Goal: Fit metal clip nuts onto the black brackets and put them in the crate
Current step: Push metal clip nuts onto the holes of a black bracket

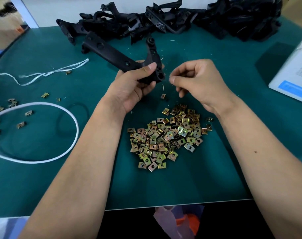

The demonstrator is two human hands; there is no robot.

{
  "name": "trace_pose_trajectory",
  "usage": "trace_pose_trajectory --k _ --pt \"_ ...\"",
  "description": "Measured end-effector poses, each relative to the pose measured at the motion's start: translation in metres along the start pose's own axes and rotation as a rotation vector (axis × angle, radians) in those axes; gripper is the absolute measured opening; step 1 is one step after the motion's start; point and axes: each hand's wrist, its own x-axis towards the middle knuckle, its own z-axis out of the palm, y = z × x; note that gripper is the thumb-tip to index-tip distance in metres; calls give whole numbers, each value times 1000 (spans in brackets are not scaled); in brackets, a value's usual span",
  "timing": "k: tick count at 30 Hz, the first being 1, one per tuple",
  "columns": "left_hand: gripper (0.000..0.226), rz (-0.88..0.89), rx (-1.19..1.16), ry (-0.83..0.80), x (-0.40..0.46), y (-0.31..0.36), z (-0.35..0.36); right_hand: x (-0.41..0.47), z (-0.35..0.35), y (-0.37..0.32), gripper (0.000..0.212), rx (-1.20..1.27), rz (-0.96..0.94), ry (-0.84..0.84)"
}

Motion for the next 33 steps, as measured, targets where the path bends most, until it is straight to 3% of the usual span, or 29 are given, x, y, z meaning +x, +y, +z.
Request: trace_pose_trajectory --k 7,15,25,33 --pt "37 -47 -37 -16 -1 -1 3 1 3 -3 13 390 50 114" --pt "15 -36 -7 -68 1 -4 4 0 12 -4 10 384 52 174" --pt "29 -46 -33 -25 -1 -2 6 -1 13 -6 9 395 79 140" --pt "38 -57 -6 -3 -1 -3 7 -2 15 -6 23 266 73 143"
